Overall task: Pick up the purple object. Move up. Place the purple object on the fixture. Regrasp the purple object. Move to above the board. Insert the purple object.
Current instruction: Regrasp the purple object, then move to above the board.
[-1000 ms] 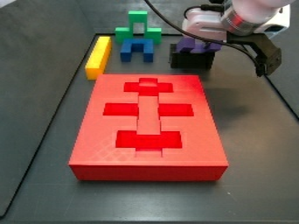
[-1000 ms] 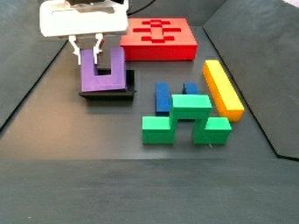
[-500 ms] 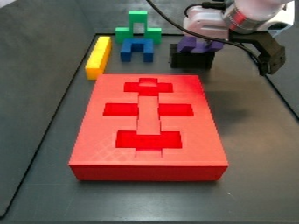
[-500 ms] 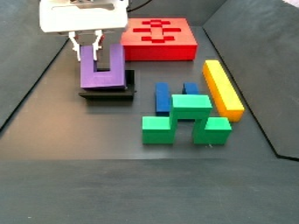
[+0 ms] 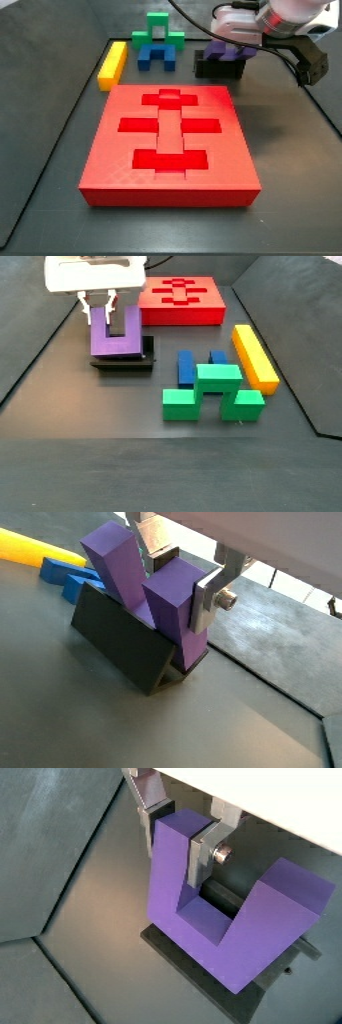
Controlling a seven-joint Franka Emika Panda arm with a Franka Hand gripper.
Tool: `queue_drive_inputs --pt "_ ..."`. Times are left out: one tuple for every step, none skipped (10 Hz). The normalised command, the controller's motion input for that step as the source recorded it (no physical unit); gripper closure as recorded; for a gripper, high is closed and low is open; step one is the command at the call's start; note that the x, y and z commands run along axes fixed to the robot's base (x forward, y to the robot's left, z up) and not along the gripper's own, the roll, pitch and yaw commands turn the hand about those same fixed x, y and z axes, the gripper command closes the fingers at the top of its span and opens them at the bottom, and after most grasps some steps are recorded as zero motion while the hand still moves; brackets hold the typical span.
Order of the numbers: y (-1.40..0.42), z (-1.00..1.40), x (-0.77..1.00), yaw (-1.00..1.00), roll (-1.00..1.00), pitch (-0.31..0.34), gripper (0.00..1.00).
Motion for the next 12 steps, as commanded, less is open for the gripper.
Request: queue_drive_inputs --pt "0.00 0.00 0.00 0.00 0.00 0.000 1.00" --pt "0.00 1.40 0.00 0.00 0.00 0.000 1.00" --pt "0.03 1.40 -0.01 -0.03 0.01 0.025 1.00" --pt "0.03 1.40 -0.02 -0.04 -0.04 0.023 1.00" --pt "0.04 1.40 -0.02 -0.02 -0.02 0.017 1.00" --pt "0.03 1.40 -0.02 -0.01 -0.01 0.046 1.00" --pt "0.02 1.40 -0.01 0.00 -0.01 0.055 1.00" --pt "0.01 0.90 0.02 0.00 -0.01 0.072 1.00" --pt "0.00 0.52 0.03 0.00 0.00 0.090 1.00" --pt "0.00 0.28 0.06 0.01 0.01 0.102 1.00" --pt "-0.01 0.18 0.05 0.02 0.00 0.114 1.00" --pt "-1.39 0.30 -1.40 0.02 -1.00 0.059 1.00"
